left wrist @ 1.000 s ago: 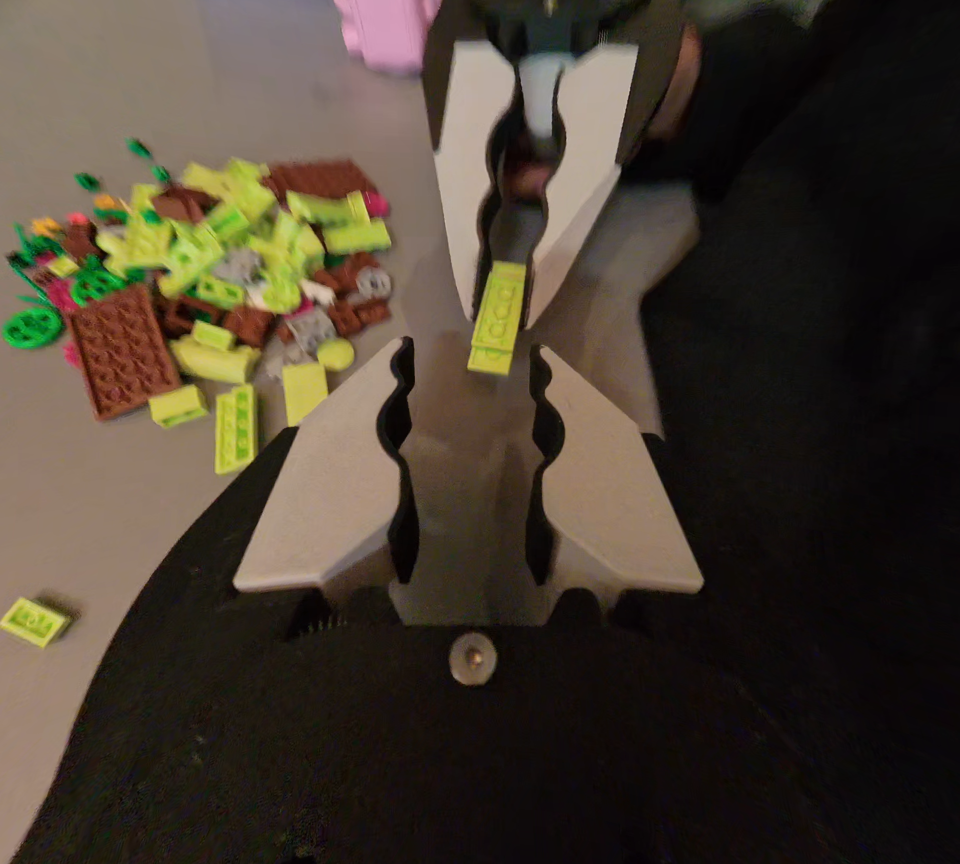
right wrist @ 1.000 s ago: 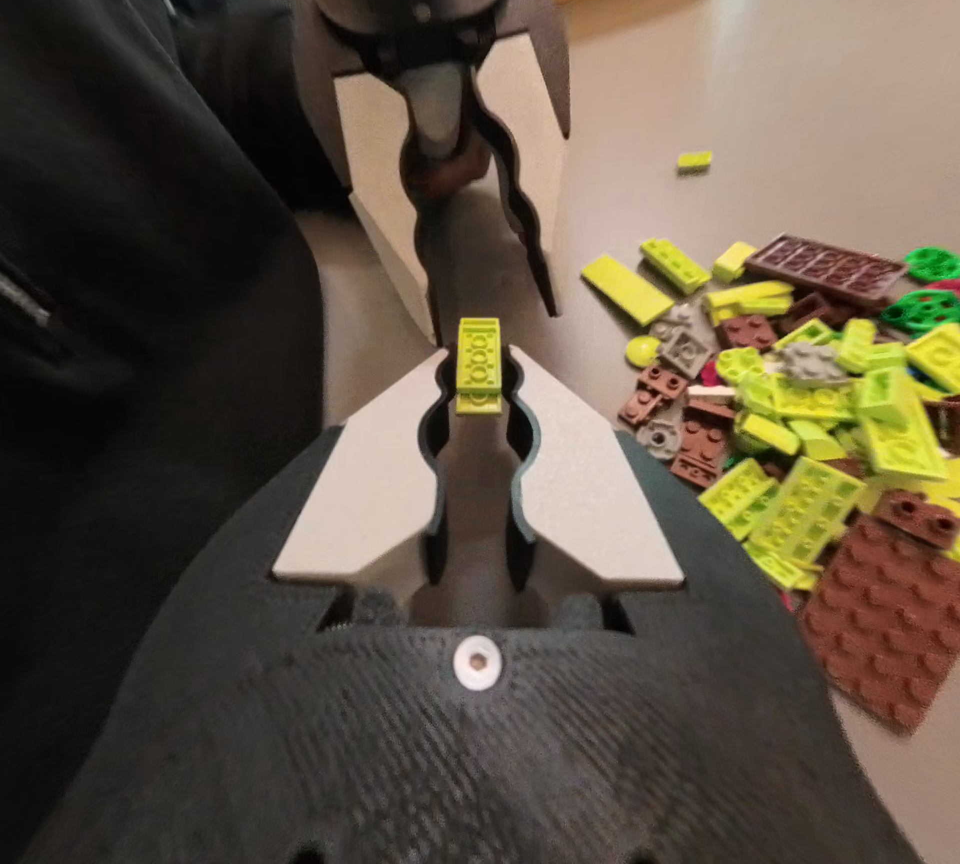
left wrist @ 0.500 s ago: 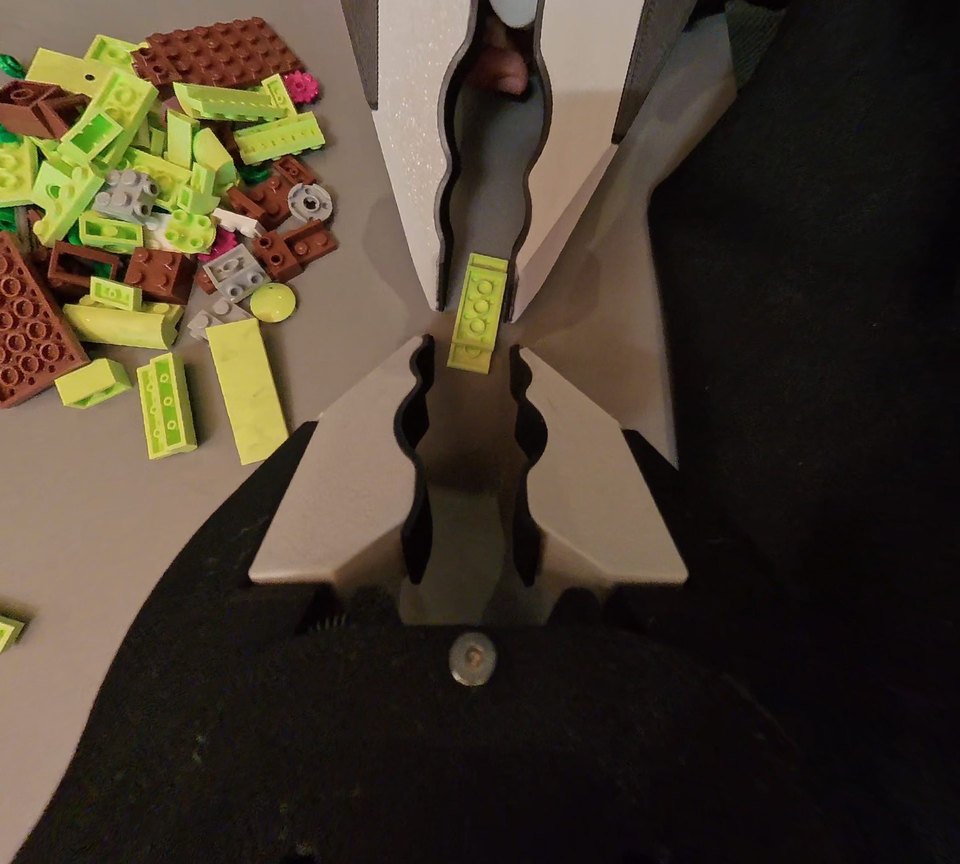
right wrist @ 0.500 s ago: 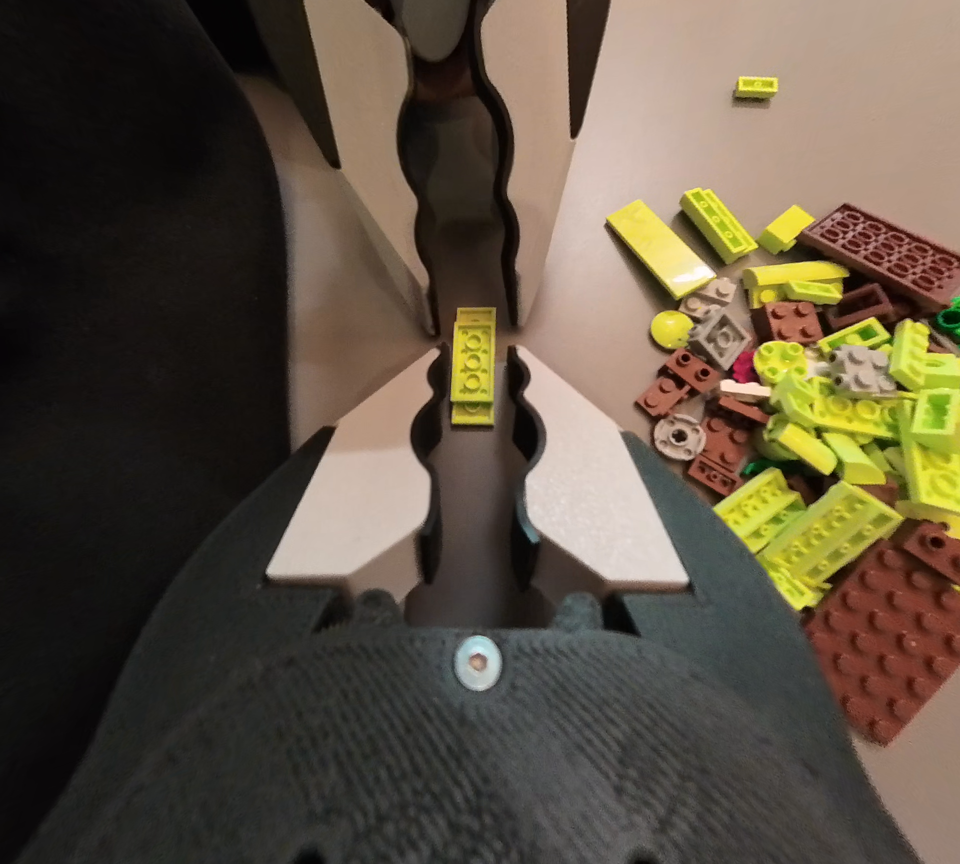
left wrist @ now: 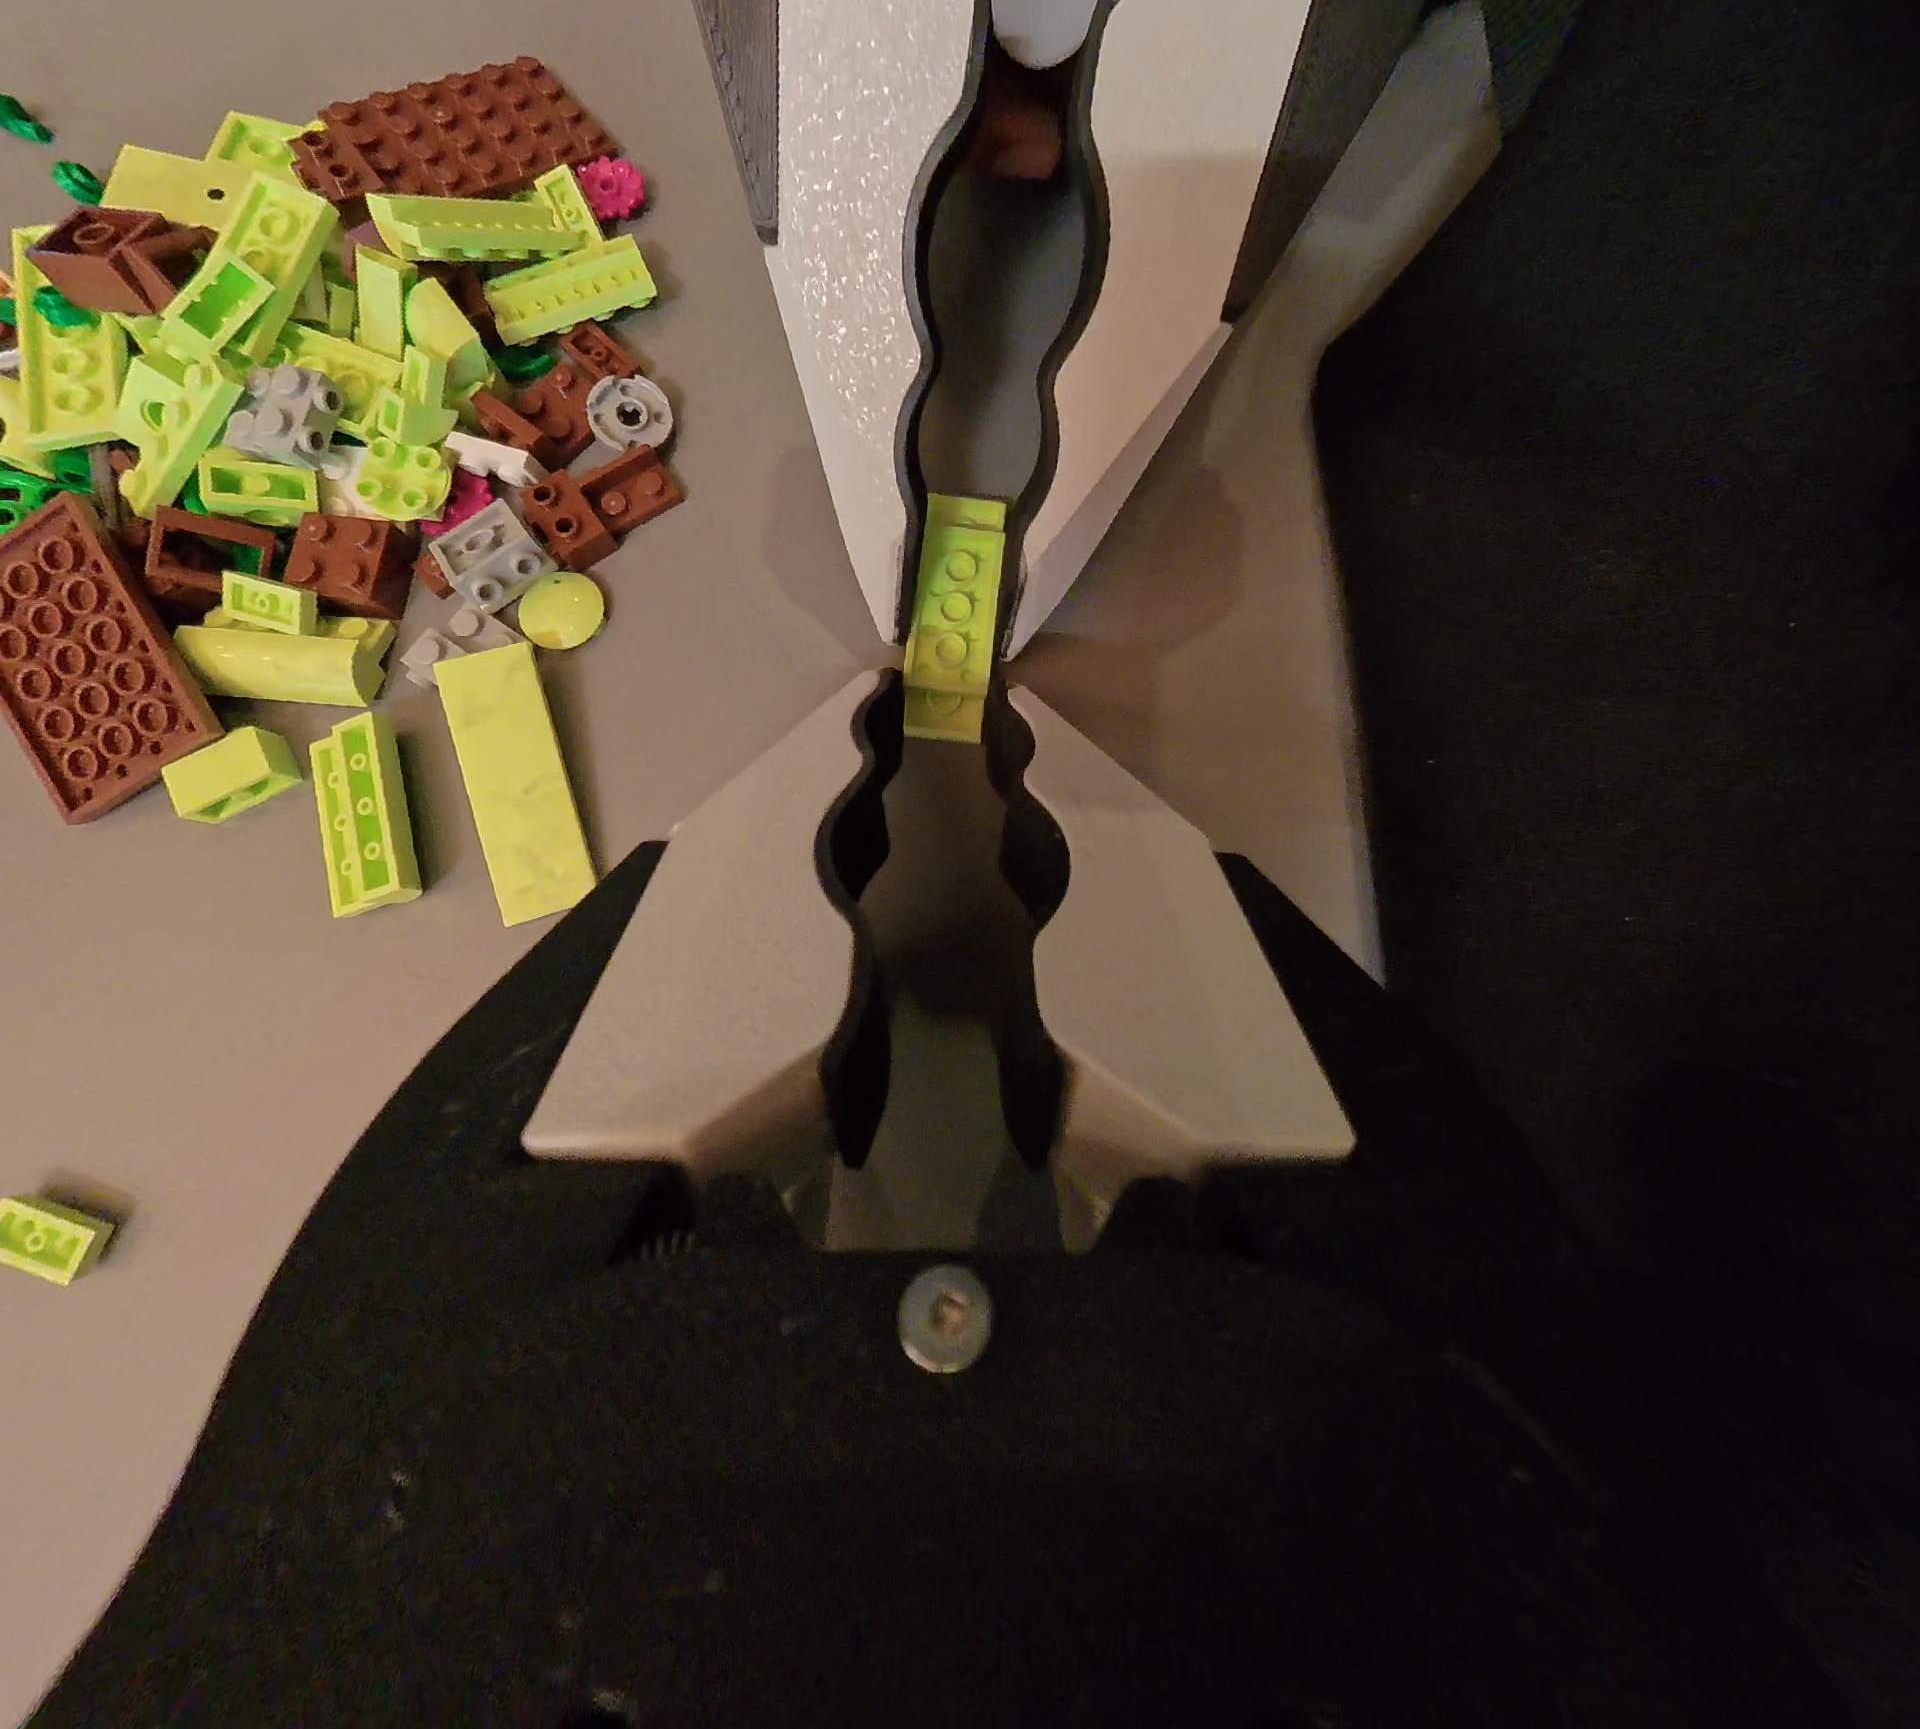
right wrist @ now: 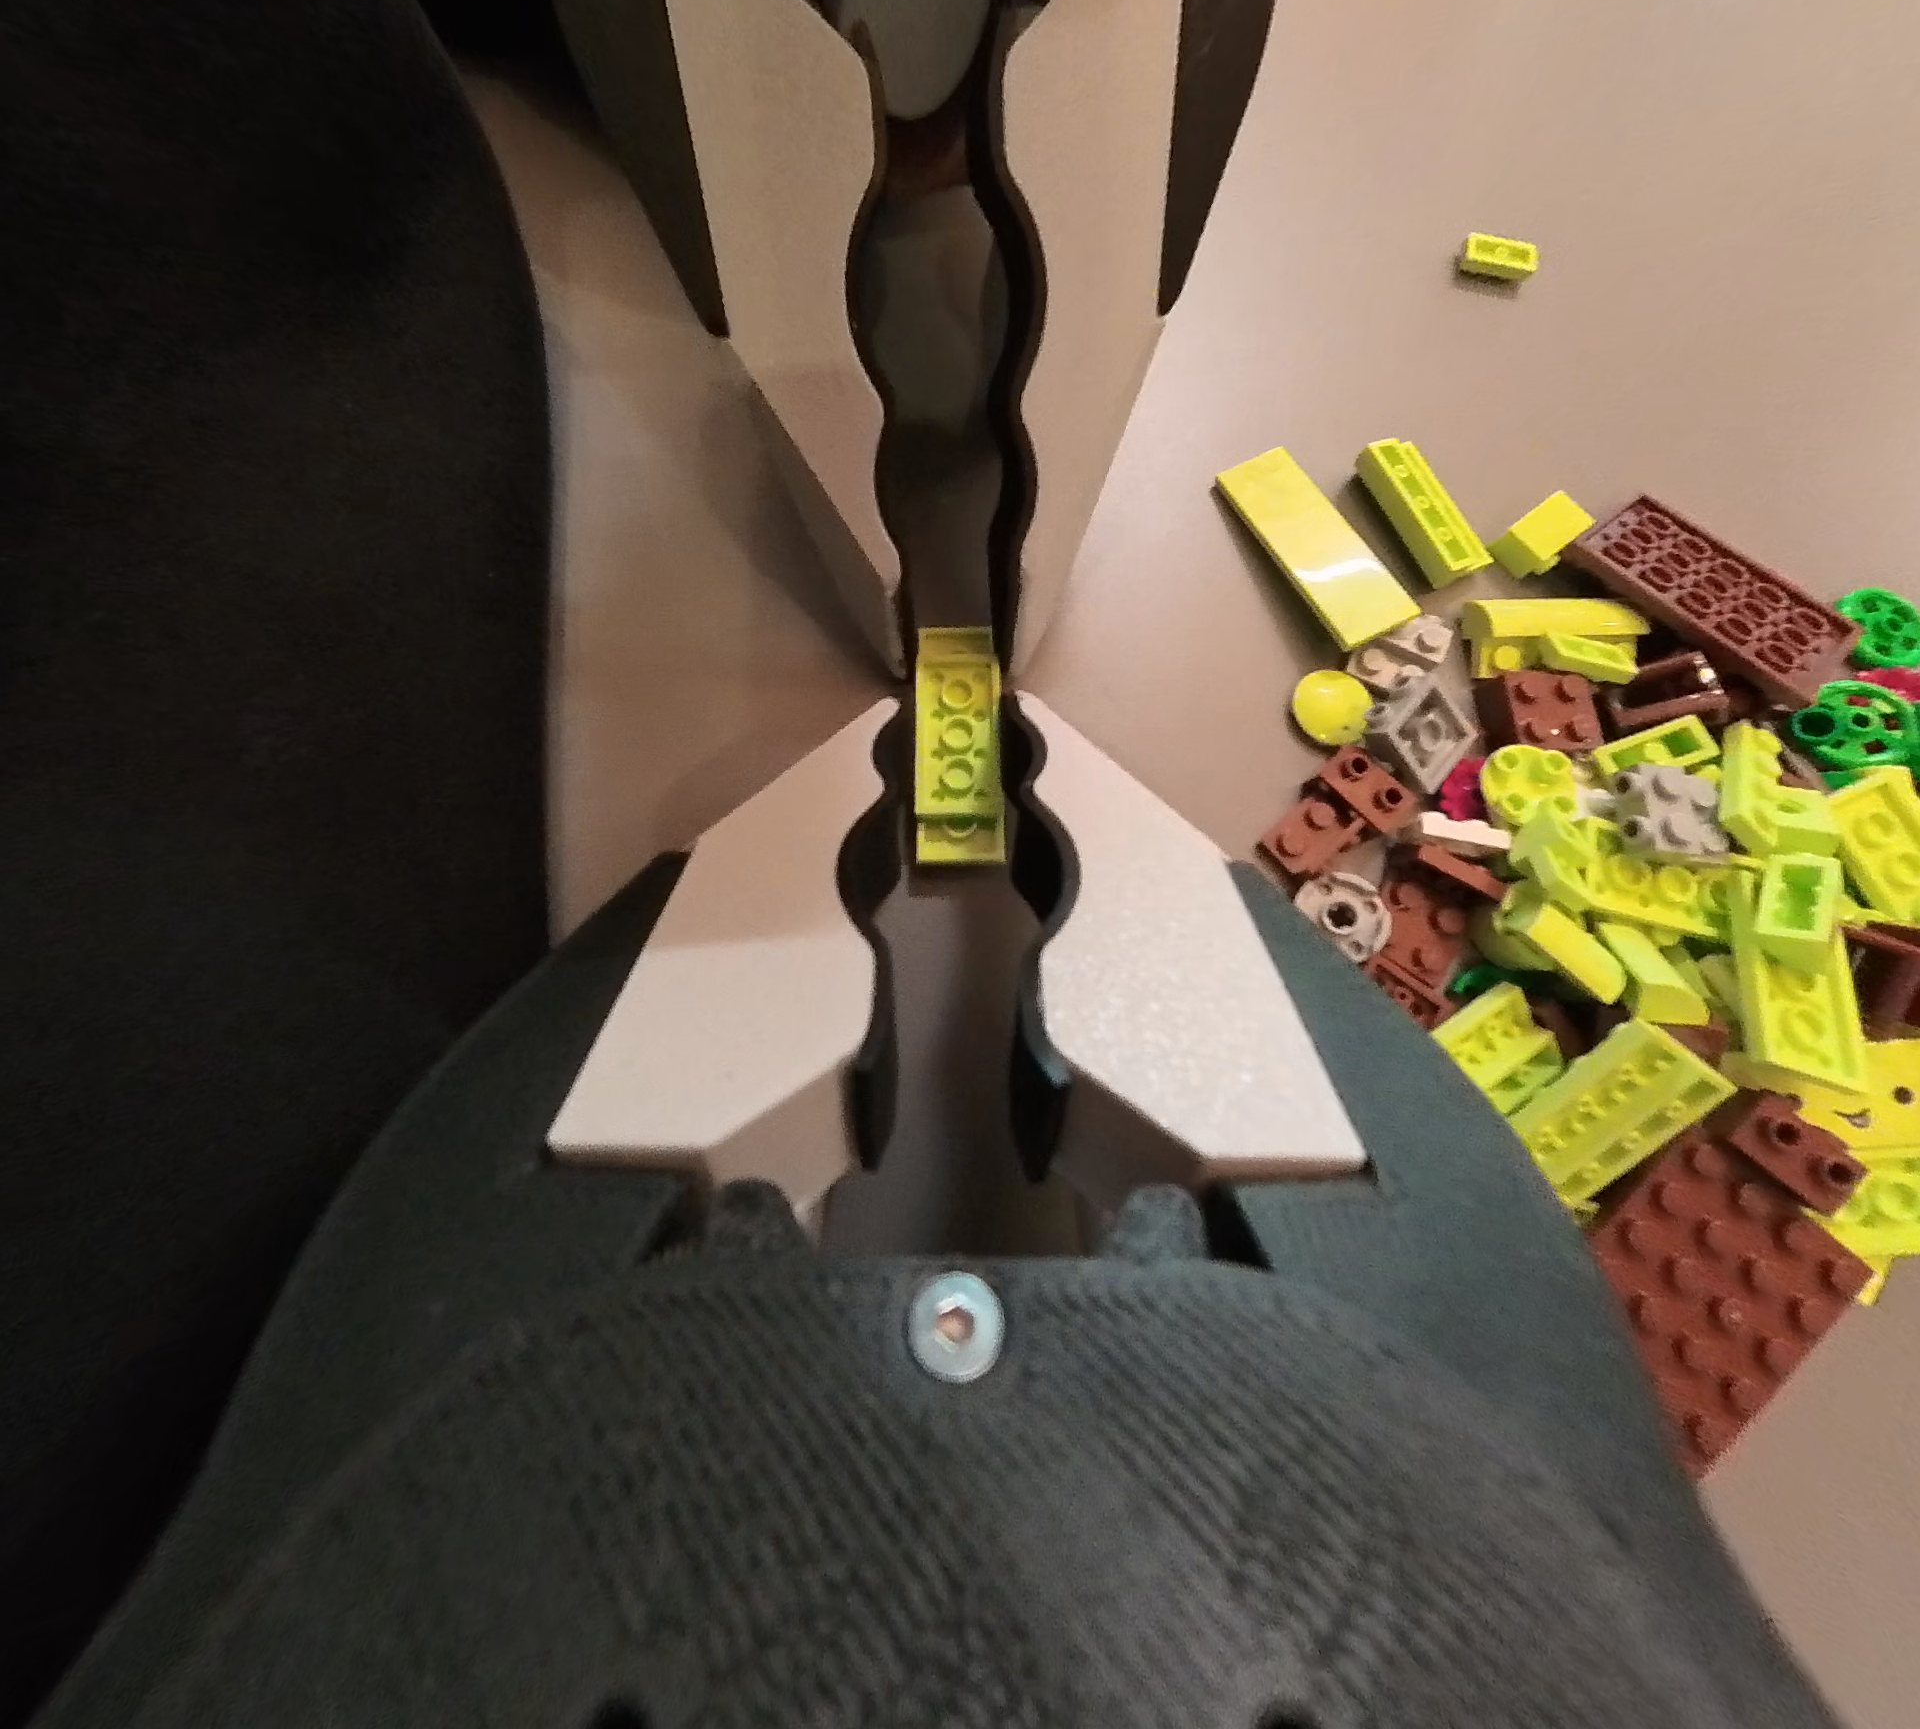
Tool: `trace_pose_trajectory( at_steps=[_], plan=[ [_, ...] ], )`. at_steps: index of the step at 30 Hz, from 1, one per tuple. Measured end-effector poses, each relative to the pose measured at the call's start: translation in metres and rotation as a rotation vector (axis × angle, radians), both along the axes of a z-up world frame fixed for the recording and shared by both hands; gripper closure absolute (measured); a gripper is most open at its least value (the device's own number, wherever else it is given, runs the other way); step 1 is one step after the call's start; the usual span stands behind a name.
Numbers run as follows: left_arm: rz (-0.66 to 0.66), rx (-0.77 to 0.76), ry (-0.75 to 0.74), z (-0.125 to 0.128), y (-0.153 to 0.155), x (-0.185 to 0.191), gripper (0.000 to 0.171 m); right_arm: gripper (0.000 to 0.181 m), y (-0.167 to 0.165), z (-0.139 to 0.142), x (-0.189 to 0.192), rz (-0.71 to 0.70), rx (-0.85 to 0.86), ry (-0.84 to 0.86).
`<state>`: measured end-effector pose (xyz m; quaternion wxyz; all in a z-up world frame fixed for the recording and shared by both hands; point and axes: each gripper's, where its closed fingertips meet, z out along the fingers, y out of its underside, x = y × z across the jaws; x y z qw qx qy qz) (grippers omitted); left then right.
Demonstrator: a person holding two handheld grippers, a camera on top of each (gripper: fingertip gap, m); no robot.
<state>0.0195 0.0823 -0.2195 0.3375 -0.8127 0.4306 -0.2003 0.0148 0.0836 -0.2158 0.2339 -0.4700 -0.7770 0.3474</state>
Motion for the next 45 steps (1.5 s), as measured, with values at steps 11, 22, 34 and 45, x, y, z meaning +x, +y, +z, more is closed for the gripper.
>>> trace_pose_trajectory(
  at_steps=[11, 22, 34, 45],
  plan=[
    [0.013, -0.044, 0.005, -0.002, -0.001, -0.001, 0.157, 0.167, 0.000, 0.003, 0.001, 0.025, -0.040, -0.005],
    [0.025, -0.052, 0.021, -0.003, 0.000, -0.001, 0.156, 0.168, 0.001, 0.006, 0.002, 0.021, -0.208, -0.078],
    [0.057, -0.043, 0.016, -0.003, 0.004, 0.000, 0.156, 0.172, 0.019, 0.019, 0.010, -0.124, -0.165, 0.054],
    [0.285, -0.077, -0.081, 0.003, 0.008, 0.011, 0.142, 0.161, 0.031, 0.003, 0.013, -0.385, -0.125, -0.011]
  ],
)
